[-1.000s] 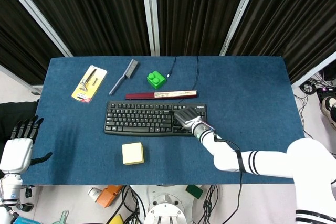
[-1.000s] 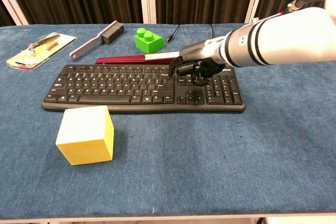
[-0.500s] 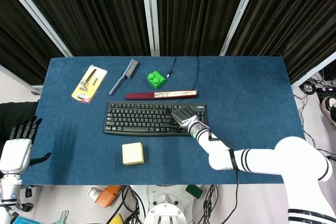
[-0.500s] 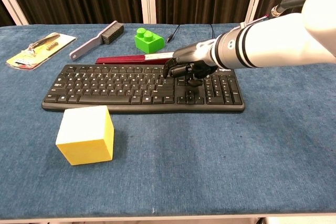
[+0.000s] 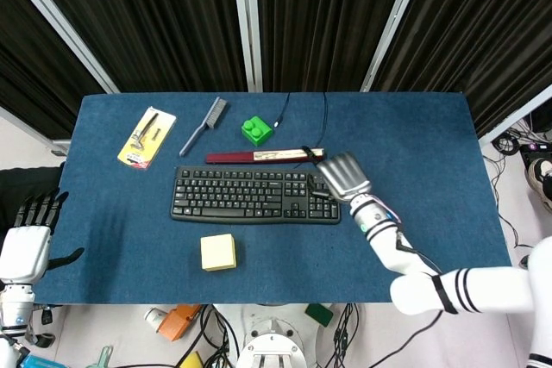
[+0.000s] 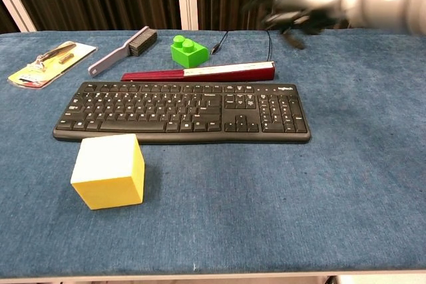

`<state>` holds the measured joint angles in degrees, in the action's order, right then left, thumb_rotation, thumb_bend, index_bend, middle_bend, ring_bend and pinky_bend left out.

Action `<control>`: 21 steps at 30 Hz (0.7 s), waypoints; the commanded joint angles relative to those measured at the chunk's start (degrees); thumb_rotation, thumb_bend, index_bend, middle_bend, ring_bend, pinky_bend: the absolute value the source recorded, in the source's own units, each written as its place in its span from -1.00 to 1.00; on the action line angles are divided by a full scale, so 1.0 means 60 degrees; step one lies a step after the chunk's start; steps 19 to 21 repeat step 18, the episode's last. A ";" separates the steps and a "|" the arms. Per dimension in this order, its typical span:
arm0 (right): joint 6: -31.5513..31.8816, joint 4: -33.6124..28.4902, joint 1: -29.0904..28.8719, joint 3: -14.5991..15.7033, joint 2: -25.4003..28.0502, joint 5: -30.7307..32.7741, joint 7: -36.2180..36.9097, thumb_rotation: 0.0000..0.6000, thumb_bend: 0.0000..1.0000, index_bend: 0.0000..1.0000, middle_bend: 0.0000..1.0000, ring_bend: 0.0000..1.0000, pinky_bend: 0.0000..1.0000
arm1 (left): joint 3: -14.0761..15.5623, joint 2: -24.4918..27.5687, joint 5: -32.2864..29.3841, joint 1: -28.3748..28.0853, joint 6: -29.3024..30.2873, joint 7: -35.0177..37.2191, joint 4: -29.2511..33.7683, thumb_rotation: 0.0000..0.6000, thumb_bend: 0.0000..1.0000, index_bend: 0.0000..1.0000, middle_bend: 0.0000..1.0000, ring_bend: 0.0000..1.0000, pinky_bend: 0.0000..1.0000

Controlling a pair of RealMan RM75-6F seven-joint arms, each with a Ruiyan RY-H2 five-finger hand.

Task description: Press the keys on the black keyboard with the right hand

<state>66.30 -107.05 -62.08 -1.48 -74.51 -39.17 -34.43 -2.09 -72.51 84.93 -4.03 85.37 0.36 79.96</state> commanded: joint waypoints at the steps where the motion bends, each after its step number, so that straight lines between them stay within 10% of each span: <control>1: 0.2772 -0.1138 0.2064 0.1074 0.1060 -0.2252 0.0045 -0.98 -0.46 -1.00 -0.67 -0.76 -0.43 | -0.0005 -0.0009 0.0032 -0.0002 0.0034 0.0018 -0.0008 1.00 -0.81 -0.94 -1.00 -1.00 -1.00; 5: 0.4086 -0.0847 0.3676 0.1829 0.1410 -0.3761 0.1180 -0.98 -0.57 -1.00 -1.00 -1.00 -0.99 | -0.0015 -0.0003 0.0101 -0.0002 0.0114 0.0026 0.0021 1.00 -0.81 -0.94 -1.00 -1.00 -1.00; 21: 0.5620 0.0862 0.6905 0.2550 0.1603 -0.6106 0.3793 -0.96 -0.58 -1.00 -1.00 -1.00 -1.00 | -0.0016 0.0057 0.0329 -0.0101 0.0187 -0.0114 0.0276 1.00 -0.81 -0.94 -1.00 -1.00 -1.00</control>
